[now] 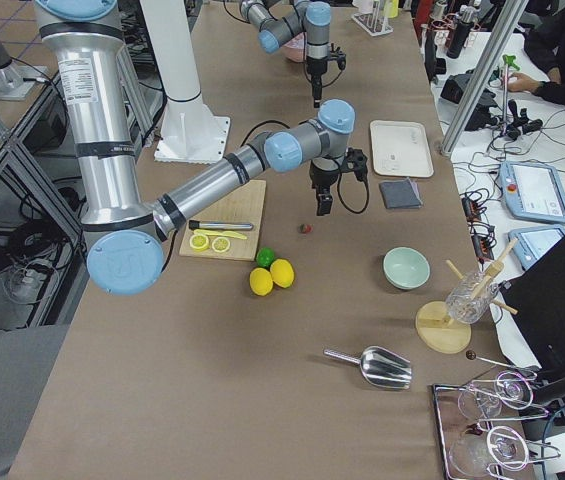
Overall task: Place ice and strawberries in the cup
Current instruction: 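Open the left gripper over the cup while the right gripper moves toward the strawberry, then lower the right gripper onto the red strawberry and grasp it while the left gripper withdraws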
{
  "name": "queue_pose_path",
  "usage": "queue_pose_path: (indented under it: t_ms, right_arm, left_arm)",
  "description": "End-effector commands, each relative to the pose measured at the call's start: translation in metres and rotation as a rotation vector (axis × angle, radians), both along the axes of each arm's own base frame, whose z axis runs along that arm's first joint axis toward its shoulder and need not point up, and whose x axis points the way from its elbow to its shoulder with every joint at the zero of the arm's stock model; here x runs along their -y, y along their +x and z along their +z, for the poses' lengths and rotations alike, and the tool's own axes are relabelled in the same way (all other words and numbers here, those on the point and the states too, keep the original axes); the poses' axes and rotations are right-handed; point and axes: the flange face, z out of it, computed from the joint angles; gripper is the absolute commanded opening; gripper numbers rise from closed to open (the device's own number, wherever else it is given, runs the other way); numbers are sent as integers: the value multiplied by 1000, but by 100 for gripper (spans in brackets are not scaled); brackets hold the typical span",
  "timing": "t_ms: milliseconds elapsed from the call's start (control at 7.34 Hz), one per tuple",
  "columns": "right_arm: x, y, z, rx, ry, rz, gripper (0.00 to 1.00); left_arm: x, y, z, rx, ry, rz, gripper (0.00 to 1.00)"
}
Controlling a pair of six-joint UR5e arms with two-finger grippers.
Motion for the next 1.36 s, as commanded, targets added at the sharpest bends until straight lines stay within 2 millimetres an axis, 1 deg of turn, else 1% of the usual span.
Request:
queue_pose_path:
  t_ms: [0,136,272,409,545,681,817,953,1090,1226]
  right_arm:
    - [8,-52,36,-21,-2,45,100]
    - [1,-77,42,-45,-59,69,98]
    - [-5,-95,49,-85,-46,63,95]
    - [-11,-107,54,-111,-31,53,94]
    - [-19,-123,58,-121,-31,24,92]
    - [-25,-136,60,-136,-19,7,91]
    - [-35,-153,61,-157,11,-16,85]
    - [-37,-165,65,-146,56,-15,83]
    - [-37,-167,70,-136,61,-20,79]
    - [-36,-168,72,-139,64,-24,70]
  left_arm:
    - [-24,-65,22,16,74,27,95]
    - [-22,-76,18,32,64,16,96]
    - [-25,-84,14,45,55,10,96]
    - [-26,-84,12,51,52,11,96]
    - [-27,-84,10,47,55,11,96]
    - [-27,-83,8,51,53,11,96]
    - [-26,-83,6,58,49,10,96]
    - [-26,-83,7,60,48,10,96]
    - [-26,-83,7,63,47,9,96]
    - [-26,-83,7,64,48,7,96]
